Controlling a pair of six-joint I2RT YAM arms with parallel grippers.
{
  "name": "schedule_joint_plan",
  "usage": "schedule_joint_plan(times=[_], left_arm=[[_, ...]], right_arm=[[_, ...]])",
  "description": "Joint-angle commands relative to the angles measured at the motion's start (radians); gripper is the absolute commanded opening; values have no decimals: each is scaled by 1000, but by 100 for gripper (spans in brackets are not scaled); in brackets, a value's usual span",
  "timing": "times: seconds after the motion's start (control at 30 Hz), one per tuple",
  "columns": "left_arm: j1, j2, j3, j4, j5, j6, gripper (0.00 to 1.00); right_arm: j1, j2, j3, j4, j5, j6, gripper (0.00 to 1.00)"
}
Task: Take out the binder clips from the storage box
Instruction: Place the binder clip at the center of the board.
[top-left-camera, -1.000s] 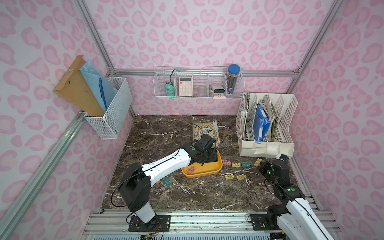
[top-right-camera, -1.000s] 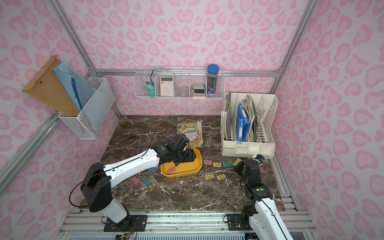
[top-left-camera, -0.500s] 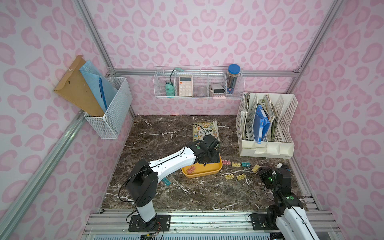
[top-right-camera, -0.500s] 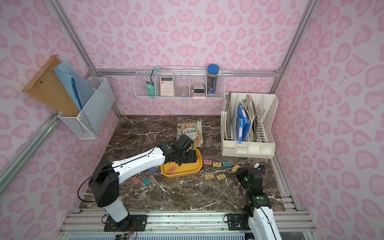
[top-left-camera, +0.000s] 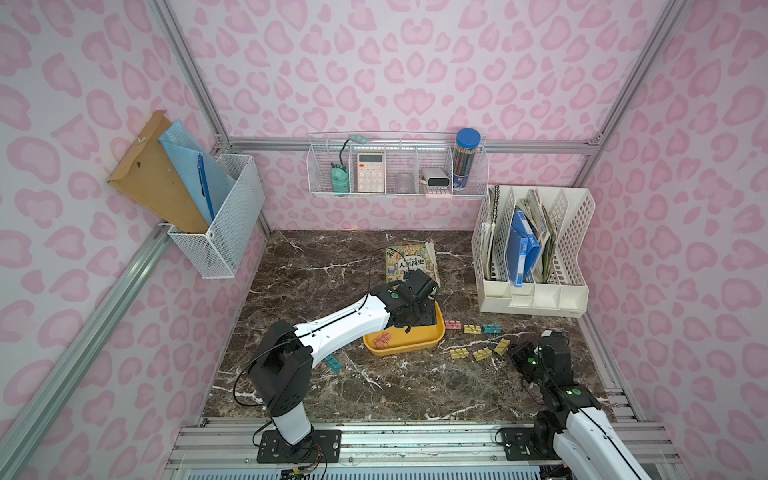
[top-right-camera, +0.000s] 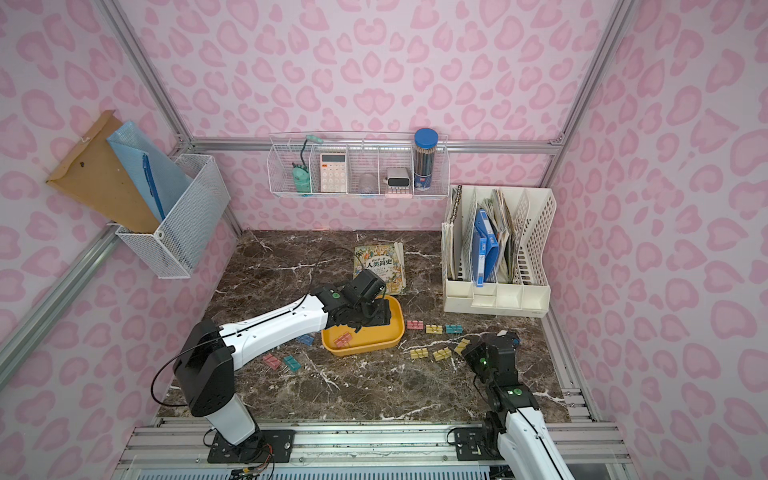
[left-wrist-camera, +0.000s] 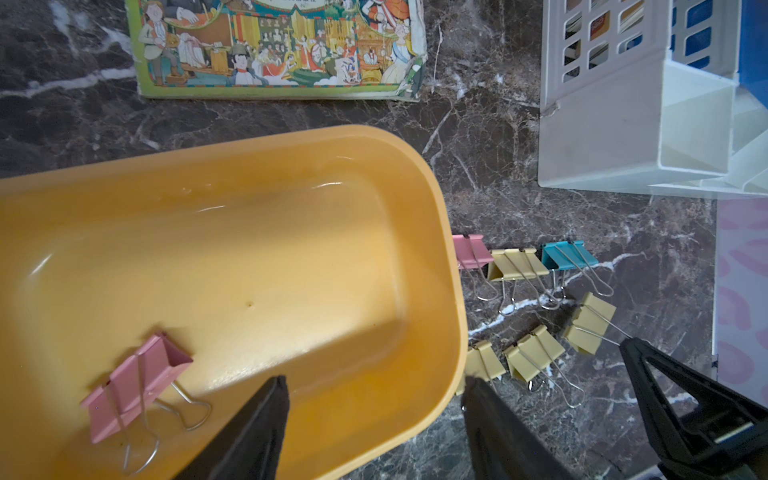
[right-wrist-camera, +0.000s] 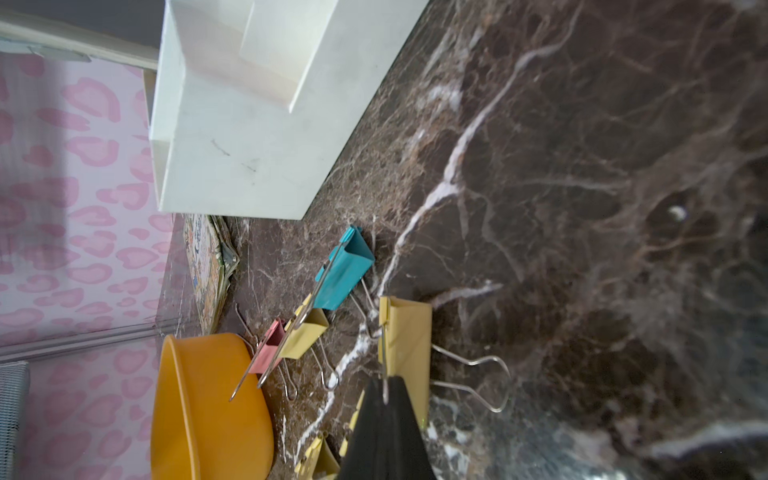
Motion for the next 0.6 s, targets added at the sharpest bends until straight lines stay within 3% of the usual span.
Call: schedule_joint_plan(times=[0.0, 0.27, 0.57], left_arm=[[1, 0, 5, -16, -10, -4, 72], [2, -11, -3, -29, -30, -9, 72], [13, -33, -28, -67, -82, -31, 67]], right_arm=[[9, -16, 5, -28, 54, 13, 0], [9, -19, 22, -45, 0, -6, 19], [9, -139, 90, -190, 27, -13, 30]])
